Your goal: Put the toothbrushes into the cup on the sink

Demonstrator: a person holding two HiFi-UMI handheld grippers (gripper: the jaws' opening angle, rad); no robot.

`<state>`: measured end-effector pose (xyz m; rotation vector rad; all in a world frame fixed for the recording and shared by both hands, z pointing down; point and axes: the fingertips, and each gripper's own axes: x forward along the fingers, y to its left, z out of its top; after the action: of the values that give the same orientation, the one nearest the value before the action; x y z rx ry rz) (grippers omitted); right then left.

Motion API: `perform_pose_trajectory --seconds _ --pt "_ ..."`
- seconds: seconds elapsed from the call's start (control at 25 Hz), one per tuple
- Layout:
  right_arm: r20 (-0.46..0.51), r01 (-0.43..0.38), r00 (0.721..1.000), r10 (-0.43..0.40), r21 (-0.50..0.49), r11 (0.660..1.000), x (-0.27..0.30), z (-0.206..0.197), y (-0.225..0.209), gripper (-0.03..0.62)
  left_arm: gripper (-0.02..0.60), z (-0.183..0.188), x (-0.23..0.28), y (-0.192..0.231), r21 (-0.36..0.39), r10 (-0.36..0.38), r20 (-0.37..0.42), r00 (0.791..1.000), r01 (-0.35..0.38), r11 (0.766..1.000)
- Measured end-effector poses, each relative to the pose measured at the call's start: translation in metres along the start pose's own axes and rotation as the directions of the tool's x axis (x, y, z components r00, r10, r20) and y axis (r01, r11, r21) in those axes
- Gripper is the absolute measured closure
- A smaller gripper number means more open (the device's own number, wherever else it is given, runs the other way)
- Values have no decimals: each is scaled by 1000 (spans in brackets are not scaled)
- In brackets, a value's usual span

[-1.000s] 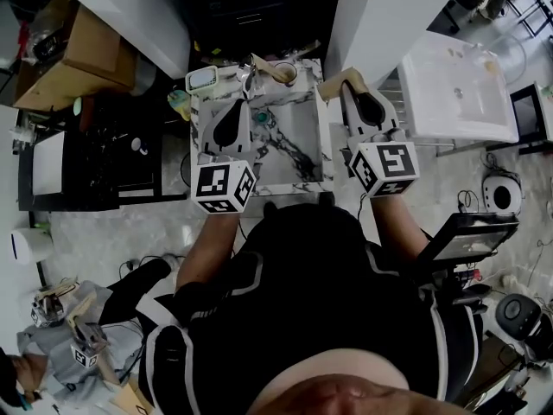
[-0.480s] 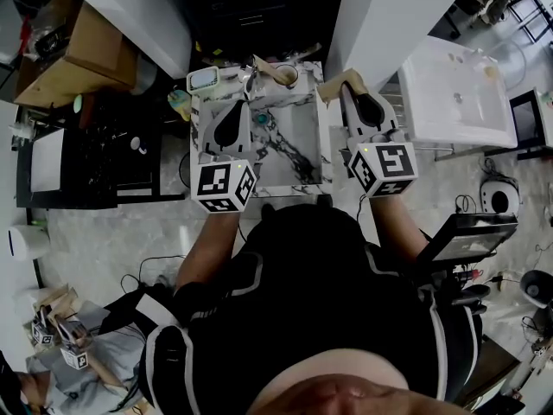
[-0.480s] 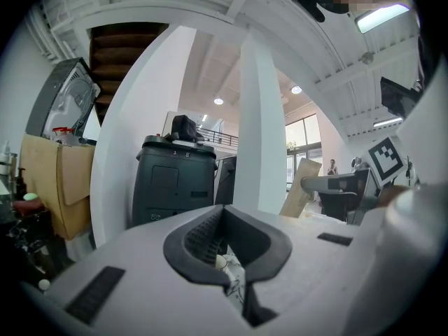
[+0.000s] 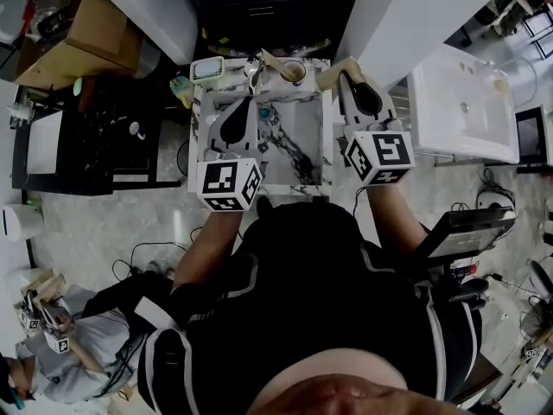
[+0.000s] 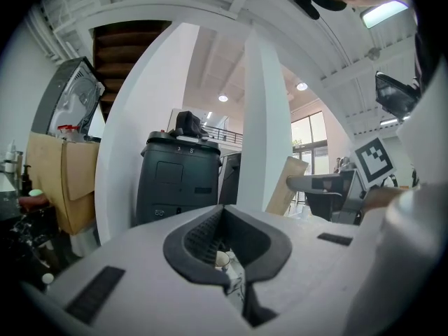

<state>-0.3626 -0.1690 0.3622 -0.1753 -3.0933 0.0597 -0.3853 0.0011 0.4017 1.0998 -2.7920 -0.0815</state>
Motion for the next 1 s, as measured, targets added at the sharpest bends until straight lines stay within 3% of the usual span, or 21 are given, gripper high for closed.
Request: perform_pose_trajectory --seconds 0.52,1.0 --pt "-46 -133 990 132 -16 991 89 -56 -9 551 575 -30 9 10 -19 115 -42 992 -116 993" --pt "-177 -211 961 212 24 977 148 -146 -14 551 575 -64 3 16 -22 238 -126 963 -243 970"
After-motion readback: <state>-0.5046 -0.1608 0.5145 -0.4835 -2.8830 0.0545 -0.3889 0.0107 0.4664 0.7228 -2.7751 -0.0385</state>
